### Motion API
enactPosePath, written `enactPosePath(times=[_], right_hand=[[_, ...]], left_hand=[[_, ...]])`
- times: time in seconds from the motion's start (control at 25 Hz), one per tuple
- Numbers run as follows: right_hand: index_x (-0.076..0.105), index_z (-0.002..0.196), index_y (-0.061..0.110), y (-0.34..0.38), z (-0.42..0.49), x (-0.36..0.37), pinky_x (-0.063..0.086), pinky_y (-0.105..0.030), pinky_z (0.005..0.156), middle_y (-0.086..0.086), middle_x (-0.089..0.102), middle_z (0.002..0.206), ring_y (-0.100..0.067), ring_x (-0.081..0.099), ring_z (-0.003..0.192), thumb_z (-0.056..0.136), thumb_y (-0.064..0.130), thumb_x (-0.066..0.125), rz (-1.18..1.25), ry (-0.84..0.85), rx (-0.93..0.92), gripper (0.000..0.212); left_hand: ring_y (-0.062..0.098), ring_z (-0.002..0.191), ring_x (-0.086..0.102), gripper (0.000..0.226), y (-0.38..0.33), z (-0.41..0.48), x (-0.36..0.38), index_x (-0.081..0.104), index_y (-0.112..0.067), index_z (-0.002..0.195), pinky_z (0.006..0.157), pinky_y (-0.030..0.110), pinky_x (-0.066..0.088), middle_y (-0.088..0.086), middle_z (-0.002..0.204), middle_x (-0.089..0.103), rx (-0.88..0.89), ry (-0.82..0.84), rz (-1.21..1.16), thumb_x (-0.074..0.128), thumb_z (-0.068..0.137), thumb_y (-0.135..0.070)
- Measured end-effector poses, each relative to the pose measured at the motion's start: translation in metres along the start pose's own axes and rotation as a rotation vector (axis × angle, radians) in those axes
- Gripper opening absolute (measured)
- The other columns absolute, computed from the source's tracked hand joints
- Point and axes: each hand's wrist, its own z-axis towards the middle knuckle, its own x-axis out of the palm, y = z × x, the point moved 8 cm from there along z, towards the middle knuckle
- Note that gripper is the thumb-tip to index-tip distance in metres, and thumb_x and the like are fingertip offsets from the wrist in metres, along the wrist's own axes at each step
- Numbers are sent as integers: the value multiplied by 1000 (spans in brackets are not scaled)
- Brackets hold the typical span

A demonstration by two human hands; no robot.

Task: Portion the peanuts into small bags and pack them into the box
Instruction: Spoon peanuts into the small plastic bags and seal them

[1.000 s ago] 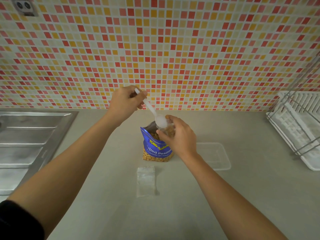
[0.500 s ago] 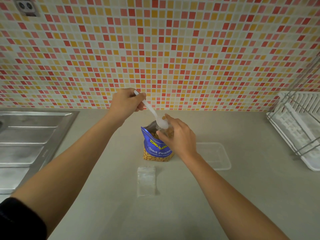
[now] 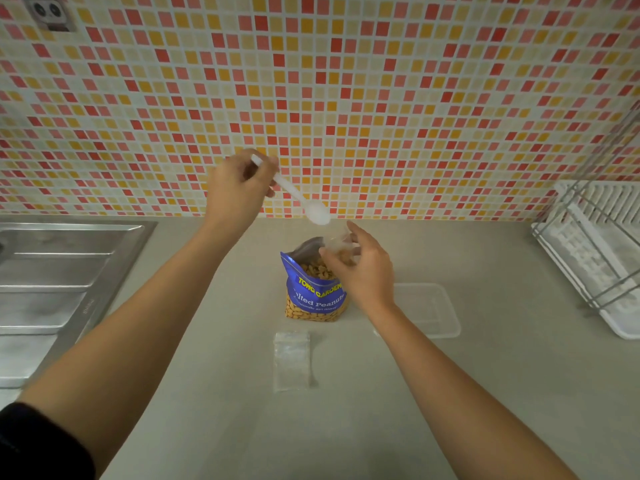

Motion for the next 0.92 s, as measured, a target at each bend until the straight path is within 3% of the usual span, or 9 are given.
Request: enactPosePath(times=[0.12,0.28,0.4,0.52,0.56,0.64,0.72,0.8,0.92], right_hand=[[55,124,22,-8,1,-12,53,-24,76,9,64,103,-10,63,86,71,48,74,134,-45,93,63],[62,106,19,-4,1,-29,42,-1,61,10,64,84,0,59,72,69,44,77,135,-92,94,47],[63,94,17,1,2,-40,47,-11,61,9,64,75,-4,62,67,68,45,78,130,-119,76,41],[62,90,16,6,2,-51,48,-14,58,10,63,71,0,60,62,68,46,77,117,-128,59,40],[62,89,16,7,2,-55,48,-13,57,10,63,70,1,60,62,68,45,77,115,-133,50,39],[62,88,16,9,0,-65,48,-11,57,11,62,68,2,60,61,69,45,77,131,-145,36,38],[62,87,17,9,-2,-76,48,-10,57,12,62,67,0,61,62,69,46,77,162,-143,32,37],[61,86,19,8,-5,-85,49,-13,60,9,65,69,-3,63,64,68,47,77,189,-132,35,37],[61,92,19,4,-12,-98,49,-13,62,6,67,78,-6,64,71,68,50,76,226,-66,48,42]], left_hand=[[10,61,58,18,34,3,4,62,-11,89,62,26,47,0,70,62,-164,-31,-1,50,91,-24],[19,71,61,17,84,-18,59,65,-6,91,64,27,46,6,75,64,-261,362,286,58,88,-22],[29,89,61,28,107,-25,65,63,-3,99,70,32,45,15,95,66,-299,363,334,64,84,-27],[30,119,46,57,94,-28,53,46,-7,128,95,40,40,16,129,48,-207,229,559,57,86,-45],[28,120,44,53,77,-31,49,45,-8,129,98,38,39,15,130,45,-108,148,544,54,89,-41],[18,100,54,30,45,-47,48,55,-10,118,89,30,45,10,116,56,47,112,358,53,91,-24],[11,89,60,21,36,-74,67,60,-14,109,83,24,51,4,101,65,-24,320,114,56,89,-15],[9,97,63,32,35,-106,94,58,-16,116,87,21,51,1,106,67,-139,532,-51,64,85,-20],[12,96,66,39,23,-133,122,57,-12,119,88,22,52,4,105,69,-179,524,-156,68,82,-22]])
